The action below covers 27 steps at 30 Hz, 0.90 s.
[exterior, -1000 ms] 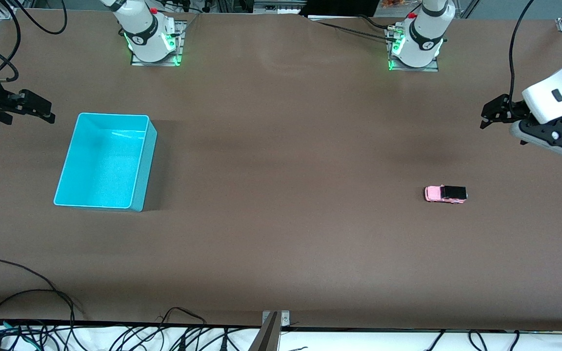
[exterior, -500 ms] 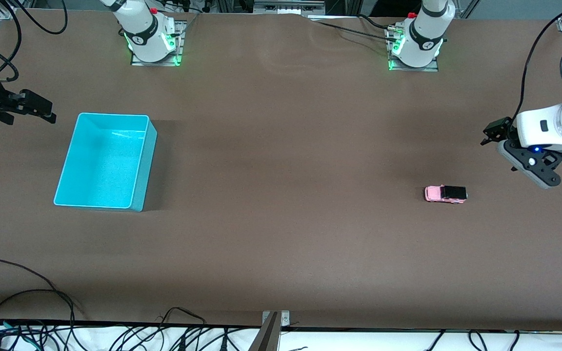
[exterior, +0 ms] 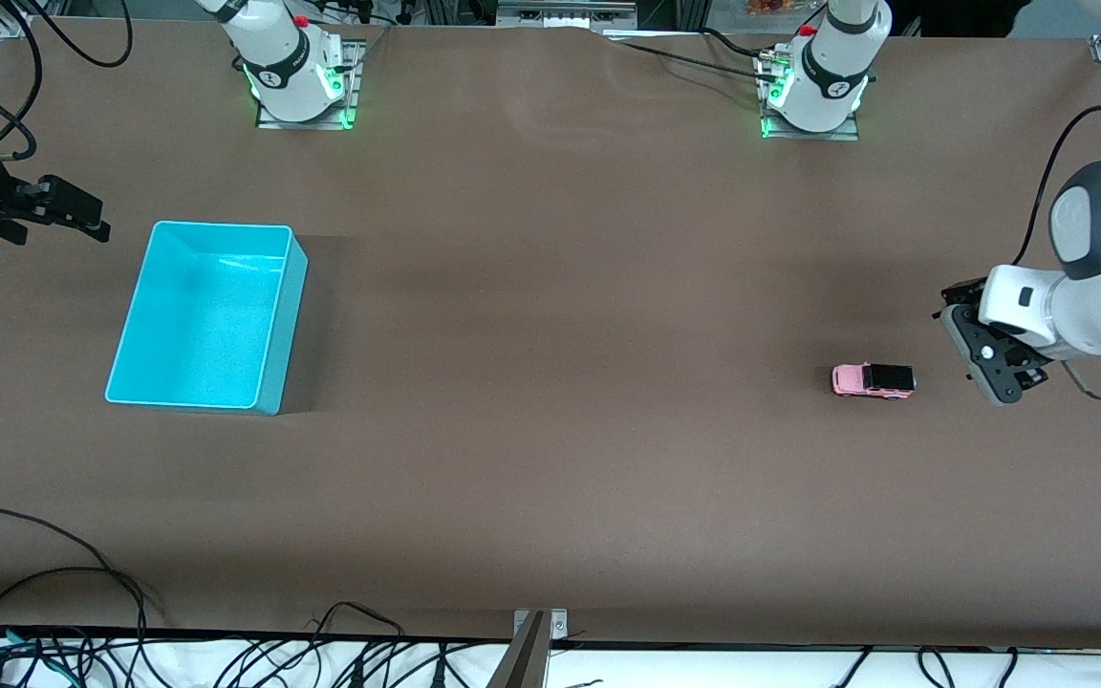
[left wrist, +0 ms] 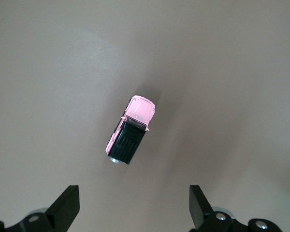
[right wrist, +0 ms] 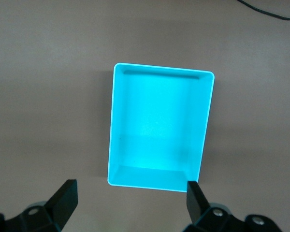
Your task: Wind and store pink jeep toy
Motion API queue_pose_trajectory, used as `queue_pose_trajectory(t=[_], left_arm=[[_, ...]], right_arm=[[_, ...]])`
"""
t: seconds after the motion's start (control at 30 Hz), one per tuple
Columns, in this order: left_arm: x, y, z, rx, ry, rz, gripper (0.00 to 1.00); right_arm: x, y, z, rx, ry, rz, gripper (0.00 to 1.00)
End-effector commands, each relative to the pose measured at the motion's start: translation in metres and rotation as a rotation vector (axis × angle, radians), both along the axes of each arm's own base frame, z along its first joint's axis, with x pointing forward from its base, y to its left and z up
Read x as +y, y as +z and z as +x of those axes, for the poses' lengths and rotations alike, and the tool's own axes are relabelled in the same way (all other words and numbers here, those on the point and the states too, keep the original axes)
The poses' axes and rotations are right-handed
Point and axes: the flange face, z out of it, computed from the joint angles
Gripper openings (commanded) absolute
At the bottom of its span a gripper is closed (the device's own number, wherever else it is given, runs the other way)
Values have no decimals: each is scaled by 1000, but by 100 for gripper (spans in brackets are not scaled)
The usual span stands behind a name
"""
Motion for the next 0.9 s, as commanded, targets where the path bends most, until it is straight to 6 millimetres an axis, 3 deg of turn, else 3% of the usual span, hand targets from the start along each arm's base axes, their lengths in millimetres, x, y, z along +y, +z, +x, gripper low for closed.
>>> queue_pose_trajectory(t=[0.0, 0.3, 0.87], left_arm=[[0, -28, -10, -18, -117, -1, 100], [-2, -84, -25, -76, -245, -16, 100], [5, -164, -16, -120, -463, -43, 100]], right_arm=[[0, 3, 0, -7, -16, 19, 100], [0, 4, 0, -8, -16, 19, 100], [0, 3, 0, -7, -16, 19, 100]])
